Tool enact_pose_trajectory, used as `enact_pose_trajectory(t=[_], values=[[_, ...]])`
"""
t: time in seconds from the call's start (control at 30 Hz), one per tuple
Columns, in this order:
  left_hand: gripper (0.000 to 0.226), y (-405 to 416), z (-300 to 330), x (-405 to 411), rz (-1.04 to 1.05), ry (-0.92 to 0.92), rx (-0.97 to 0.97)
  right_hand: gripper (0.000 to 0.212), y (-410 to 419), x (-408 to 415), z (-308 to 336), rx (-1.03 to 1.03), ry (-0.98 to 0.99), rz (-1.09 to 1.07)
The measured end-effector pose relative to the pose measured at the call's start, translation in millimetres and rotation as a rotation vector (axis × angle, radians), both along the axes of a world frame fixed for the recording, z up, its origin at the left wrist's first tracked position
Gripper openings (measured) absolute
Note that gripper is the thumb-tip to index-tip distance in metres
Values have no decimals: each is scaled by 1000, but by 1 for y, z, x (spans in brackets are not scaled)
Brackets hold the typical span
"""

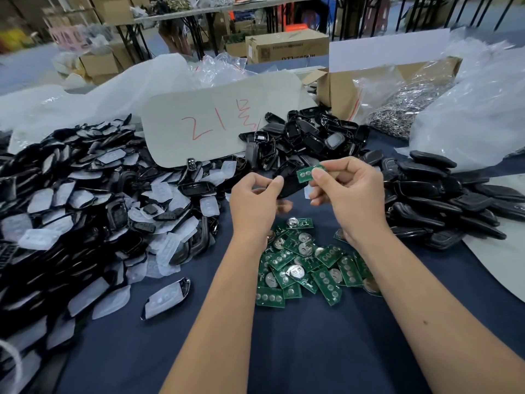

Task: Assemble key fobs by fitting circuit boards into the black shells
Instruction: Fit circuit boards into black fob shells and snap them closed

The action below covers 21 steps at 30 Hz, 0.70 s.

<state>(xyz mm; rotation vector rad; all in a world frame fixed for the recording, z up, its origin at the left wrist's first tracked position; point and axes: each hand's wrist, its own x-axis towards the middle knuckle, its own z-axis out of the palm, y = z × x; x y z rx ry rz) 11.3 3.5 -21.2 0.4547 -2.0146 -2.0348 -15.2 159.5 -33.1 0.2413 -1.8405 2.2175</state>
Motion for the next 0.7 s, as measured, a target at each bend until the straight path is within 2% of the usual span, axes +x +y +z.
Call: enact_pose_trajectory(t=[0.2, 0.57, 0.7], values=[[22, 3, -3, -5, -48, -14, 161, 11, -9, 5, -3, 128, 17, 40], [26, 2, -8, -7, -38, -13, 113, 9, -9, 8, -1, 299, -37, -66], [10, 3, -9, -5, -78, 14, 81, 11, -9, 9, 1, 465, -15, -160]])
